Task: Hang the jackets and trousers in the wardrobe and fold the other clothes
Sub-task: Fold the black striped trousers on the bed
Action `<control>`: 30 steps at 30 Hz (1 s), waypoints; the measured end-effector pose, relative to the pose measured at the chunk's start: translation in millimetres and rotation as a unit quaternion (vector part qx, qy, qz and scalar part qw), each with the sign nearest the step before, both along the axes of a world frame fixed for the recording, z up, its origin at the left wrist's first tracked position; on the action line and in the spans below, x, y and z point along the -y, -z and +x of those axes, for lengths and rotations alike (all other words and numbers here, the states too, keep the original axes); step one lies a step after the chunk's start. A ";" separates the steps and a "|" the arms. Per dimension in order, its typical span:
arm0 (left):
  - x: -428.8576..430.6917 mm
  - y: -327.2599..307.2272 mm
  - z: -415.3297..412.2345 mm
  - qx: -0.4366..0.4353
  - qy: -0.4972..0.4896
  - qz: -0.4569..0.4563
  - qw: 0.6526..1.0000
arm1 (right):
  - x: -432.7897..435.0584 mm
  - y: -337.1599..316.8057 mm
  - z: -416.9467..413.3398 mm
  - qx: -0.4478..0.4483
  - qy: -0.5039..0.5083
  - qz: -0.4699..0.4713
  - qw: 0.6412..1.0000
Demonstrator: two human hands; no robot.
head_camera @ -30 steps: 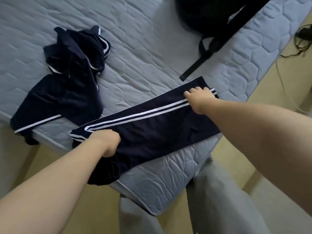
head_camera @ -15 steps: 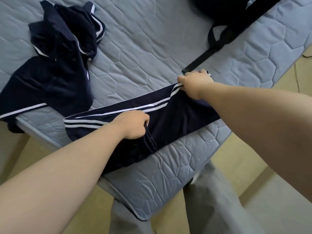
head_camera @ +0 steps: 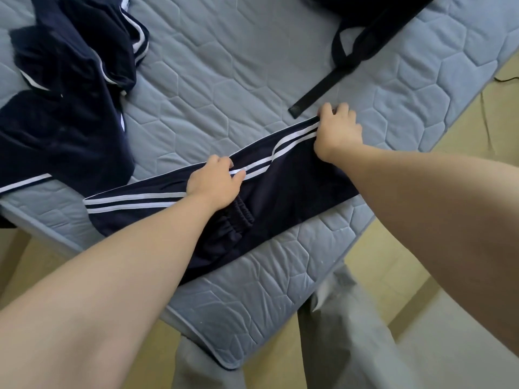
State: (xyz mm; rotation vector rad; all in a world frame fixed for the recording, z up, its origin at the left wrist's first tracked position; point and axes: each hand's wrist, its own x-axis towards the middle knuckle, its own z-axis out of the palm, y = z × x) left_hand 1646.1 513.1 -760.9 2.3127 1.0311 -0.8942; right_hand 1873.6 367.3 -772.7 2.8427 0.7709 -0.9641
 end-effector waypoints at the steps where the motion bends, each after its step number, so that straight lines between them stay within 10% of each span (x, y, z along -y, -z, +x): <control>1: -0.5 1.5 1.9 0.004 0.006 0.013 1.000 | -0.5 0.5 -0.7 -0.001 0.030 0.013 0.999; 13: -29.8 0.2 7.7 0.048 -0.043 0.152 0.986 | -1.2 20.8 -0.4 0.031 0.139 0.001 0.990; 30: 24.6 -46.6 68.6 0.058 0.131 -0.152 0.978 | 43.6 36.4 28.6 -0.103 0.149 0.116 0.977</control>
